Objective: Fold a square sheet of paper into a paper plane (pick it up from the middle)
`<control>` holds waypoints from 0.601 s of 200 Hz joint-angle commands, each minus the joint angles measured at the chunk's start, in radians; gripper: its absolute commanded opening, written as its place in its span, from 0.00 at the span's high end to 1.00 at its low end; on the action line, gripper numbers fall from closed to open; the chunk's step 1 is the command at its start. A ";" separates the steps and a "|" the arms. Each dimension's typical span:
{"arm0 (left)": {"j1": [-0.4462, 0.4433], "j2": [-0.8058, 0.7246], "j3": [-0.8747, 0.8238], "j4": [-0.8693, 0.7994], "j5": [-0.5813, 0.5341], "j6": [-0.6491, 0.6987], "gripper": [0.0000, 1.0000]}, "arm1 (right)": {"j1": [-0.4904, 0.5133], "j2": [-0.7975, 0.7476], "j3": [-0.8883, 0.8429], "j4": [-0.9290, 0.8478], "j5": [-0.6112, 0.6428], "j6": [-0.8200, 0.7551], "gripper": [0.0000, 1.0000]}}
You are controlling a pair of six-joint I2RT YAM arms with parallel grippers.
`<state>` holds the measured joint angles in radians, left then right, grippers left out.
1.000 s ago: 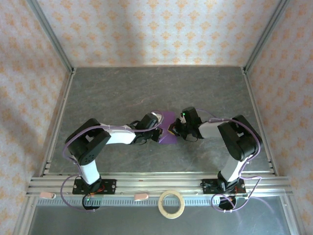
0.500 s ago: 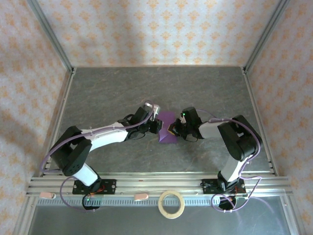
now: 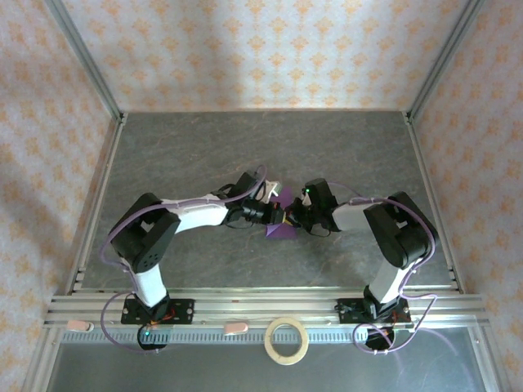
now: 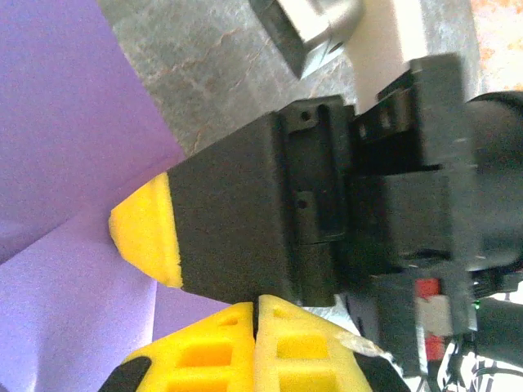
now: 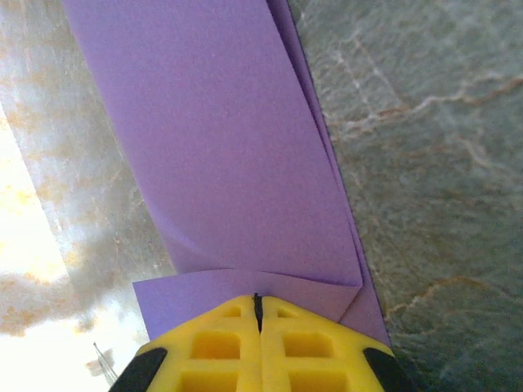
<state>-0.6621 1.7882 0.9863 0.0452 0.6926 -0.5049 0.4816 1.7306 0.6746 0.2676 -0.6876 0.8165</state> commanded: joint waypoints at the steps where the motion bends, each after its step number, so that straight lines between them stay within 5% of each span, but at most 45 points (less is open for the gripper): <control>1: 0.001 0.031 0.017 -0.046 0.039 -0.018 0.98 | -0.002 0.032 -0.038 -0.125 0.071 -0.008 1.00; 51: 0.014 0.050 0.012 -0.124 0.023 0.019 1.00 | -0.002 0.035 -0.033 -0.127 0.068 -0.010 1.00; 120: 0.015 -0.035 -0.052 -0.024 0.051 -0.033 1.00 | -0.002 0.037 -0.036 -0.125 0.069 -0.008 1.00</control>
<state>-0.6476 1.7805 0.9356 0.0158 0.7261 -0.5171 0.4816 1.7306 0.6746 0.2668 -0.6884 0.8104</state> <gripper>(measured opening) 0.062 0.042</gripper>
